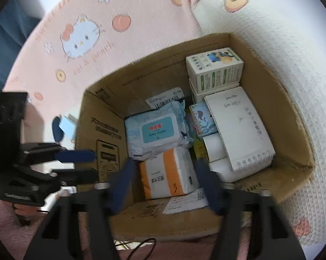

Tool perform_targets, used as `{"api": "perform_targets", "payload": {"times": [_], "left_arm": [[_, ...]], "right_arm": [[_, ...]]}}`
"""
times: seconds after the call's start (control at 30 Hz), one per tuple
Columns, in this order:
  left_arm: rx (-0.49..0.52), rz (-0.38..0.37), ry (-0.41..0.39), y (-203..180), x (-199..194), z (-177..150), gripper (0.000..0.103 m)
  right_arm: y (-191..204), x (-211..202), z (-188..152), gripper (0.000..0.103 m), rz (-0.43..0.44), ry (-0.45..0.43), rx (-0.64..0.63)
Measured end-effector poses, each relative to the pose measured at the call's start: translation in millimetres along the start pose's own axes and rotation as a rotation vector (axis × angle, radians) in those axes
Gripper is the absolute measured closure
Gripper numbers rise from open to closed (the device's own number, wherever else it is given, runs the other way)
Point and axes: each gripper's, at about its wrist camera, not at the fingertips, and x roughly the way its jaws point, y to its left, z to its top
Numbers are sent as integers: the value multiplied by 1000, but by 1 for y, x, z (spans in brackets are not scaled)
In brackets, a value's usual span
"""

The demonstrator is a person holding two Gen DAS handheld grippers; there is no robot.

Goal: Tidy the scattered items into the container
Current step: 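Lower the tissue pack into the box and open the right gripper, then withdraw the right gripper from the box toward the blue sponge block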

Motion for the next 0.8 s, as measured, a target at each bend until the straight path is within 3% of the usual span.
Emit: {"api": "perform_targets", "payload": {"times": [0.07, 0.13, 0.23, 0.3, 0.43, 0.63, 0.7, 0.8], "left_arm": [[10, -2, -18, 2, -1, 3, 60], [15, -12, -28, 4, 0, 7, 74], [8, -31, -12, 7, 10, 18, 79], [-4, -56, 27, 10, 21, 27, 80], [-9, -31, 71, 11, 40, 44, 83], [-19, -23, 72, 16, 45, 58, 83], [-17, 14, 55, 19, 41, 59, 83], [-7, 52, 24, 22, 30, 59, 83]], "right_arm": [[4, 15, 3, 85, -47, 68, -24], [8, 34, 7, 85, -78, 134, -63], [9, 61, 15, 85, -69, 242, -62], [9, 77, 20, 85, -78, 315, -55], [8, 105, 26, 85, -121, 424, -71], [-2, 142, 25, 85, -149, 568, -78], [-2, 148, 24, 85, -160, 605, -88], [3, 160, 13, 85, -261, 670, -162]]}}
